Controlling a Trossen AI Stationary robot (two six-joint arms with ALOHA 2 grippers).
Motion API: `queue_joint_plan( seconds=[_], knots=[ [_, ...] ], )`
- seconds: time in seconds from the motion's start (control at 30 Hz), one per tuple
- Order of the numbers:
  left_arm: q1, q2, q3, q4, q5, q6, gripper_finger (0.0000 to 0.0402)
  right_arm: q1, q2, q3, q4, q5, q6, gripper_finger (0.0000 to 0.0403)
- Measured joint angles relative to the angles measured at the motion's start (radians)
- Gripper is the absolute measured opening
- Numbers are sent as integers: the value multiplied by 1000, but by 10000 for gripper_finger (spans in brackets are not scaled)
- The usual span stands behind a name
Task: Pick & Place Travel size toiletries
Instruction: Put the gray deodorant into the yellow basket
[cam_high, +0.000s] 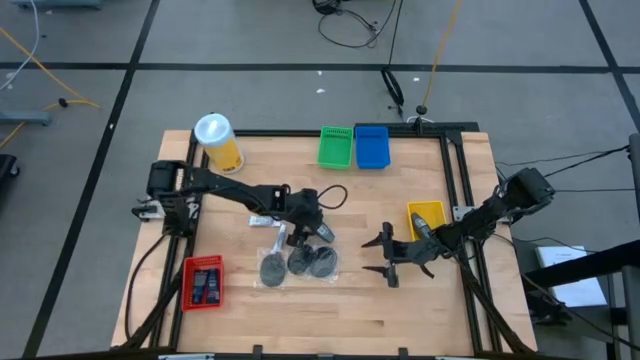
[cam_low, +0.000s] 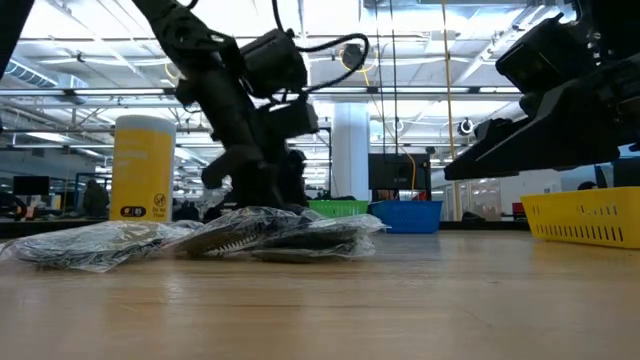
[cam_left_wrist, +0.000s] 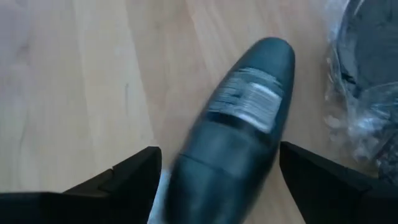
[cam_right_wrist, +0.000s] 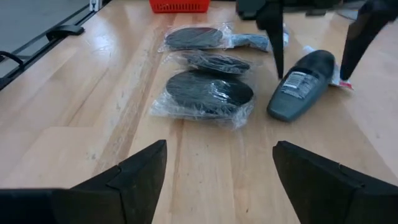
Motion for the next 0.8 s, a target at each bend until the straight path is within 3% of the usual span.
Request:
queue_joint_plan(
  seconds=[0.13,0.33,0.57,0.8],
  knots=[
    [-6,38,0,33,6,4,278,0,0,0,-5,0,-12,282],
    [-23,52,0,97,29,-72,196,0,0,0,-5,34,-30,282],
    [-73,52,-1,289,37,-185,194,-5,0,15,17,205,-66,282],
    [-122,52,-1,416,13,-202,224,-102,0,104,-63,181,-128,311]
  ],
)
